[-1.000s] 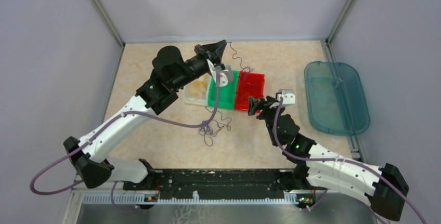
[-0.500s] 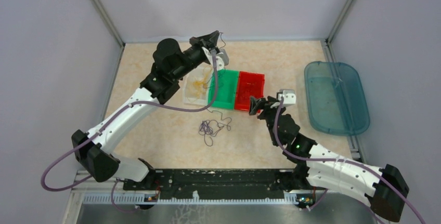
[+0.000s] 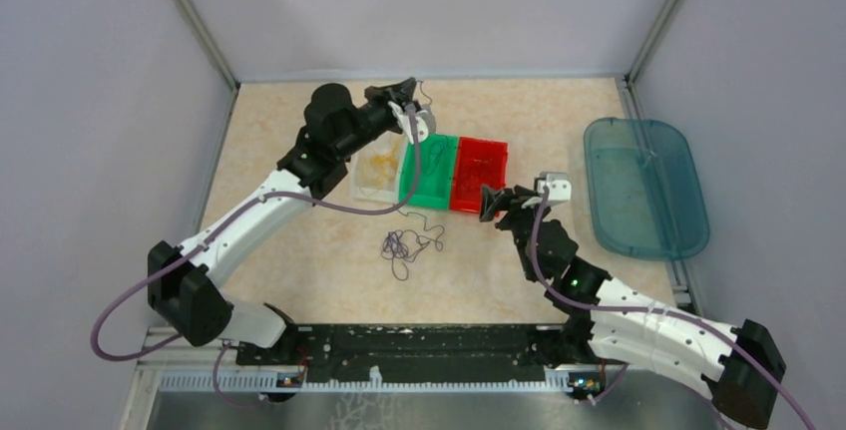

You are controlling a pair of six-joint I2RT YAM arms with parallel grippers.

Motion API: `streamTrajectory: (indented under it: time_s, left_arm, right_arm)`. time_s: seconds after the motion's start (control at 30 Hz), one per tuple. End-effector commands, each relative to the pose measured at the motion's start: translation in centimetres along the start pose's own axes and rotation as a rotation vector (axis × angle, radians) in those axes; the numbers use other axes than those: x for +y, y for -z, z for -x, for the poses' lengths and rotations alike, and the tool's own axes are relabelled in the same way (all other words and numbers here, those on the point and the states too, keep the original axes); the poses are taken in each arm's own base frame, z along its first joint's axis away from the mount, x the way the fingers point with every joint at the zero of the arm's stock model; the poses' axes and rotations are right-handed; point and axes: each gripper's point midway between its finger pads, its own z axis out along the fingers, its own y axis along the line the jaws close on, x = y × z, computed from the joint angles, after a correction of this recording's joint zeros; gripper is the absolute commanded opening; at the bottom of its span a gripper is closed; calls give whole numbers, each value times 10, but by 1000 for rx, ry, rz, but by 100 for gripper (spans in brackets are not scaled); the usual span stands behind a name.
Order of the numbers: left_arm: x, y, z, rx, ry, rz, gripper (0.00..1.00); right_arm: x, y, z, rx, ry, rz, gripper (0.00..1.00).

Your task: Untangle the cables

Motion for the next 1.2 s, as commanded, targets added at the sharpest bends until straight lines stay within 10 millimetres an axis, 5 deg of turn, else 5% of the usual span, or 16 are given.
streamTrajectory:
  time_s: [0.0, 0.43, 0.63, 0.83, 1.17]
  left_arm:
    - [-24, -7, -23, 24, 0, -45, 0]
    - [-92, -39, -47, 14, 163, -212, 0]
    - [-141, -49, -90, 93, 78, -302, 0]
    - [-142, -59, -131, 177, 14, -271, 0]
    - [-226, -38, -112, 93, 241, -637, 5]
  right_arm:
    - [-1, 3, 14, -38, -57, 6, 73]
    - [0, 4, 14, -41, -67, 13, 72]
    - [-2, 6, 22, -63, -70, 10, 72]
    - [-2, 6, 29, -76, -66, 16, 72]
    - [-5, 4, 29, -71, -61, 2, 72]
